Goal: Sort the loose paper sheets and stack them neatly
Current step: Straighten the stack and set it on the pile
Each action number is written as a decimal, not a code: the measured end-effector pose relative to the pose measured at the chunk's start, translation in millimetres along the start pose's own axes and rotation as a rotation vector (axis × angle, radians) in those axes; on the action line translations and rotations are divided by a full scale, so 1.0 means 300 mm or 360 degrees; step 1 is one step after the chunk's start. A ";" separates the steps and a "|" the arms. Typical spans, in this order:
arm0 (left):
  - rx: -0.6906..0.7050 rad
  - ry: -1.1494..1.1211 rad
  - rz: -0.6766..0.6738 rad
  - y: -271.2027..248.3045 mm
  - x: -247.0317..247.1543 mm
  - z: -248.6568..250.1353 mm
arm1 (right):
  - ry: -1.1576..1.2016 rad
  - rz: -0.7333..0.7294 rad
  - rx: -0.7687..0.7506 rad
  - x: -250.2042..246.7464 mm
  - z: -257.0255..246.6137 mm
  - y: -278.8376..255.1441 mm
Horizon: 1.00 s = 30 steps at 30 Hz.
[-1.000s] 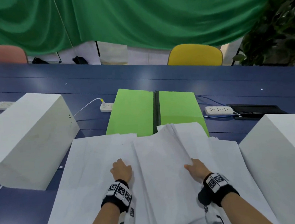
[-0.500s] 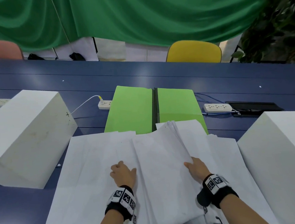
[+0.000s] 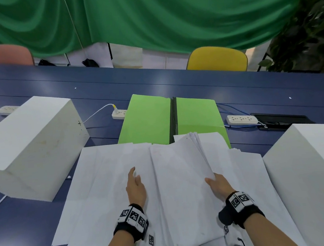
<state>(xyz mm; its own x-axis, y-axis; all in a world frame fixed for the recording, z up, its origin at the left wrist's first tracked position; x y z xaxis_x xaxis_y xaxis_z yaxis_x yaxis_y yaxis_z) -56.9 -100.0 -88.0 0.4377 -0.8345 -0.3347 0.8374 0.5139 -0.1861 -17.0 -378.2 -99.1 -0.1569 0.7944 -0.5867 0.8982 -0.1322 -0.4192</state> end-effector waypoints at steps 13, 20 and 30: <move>0.0167 0.0342 -0.0033 -0.034 0.037 0.017 | 0.0055 0.0000 -0.0005 -0.005 0.001 -0.018; -0.0041 0.0210 -0.0067 0.002 0.013 -0.020 | 0.0217 -0.0145 0.0116 -0.040 -0.010 -0.023; -0.0078 -0.0058 -0.0455 0.009 0.049 -0.005 | -0.0089 -0.0160 -0.0149 0.113 -0.081 0.003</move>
<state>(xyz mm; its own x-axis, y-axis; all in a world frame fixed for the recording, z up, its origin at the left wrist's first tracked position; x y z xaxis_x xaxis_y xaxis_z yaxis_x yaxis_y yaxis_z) -48.8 -110.7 -94.7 0.1986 -0.9529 -0.2291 0.9121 0.2652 -0.3127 -11.5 -336.9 -102.4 -0.2683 0.7663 -0.5837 0.9107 0.0042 -0.4131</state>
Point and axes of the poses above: each hand's wrist, its own y-axis towards the middle knuckle, its own x-axis out of the palm, z = x × y, the point moved 1 cm from there along y, towards the middle knuckle, and after that the axes turned 2 degrees about z, right-handed, at the moved point
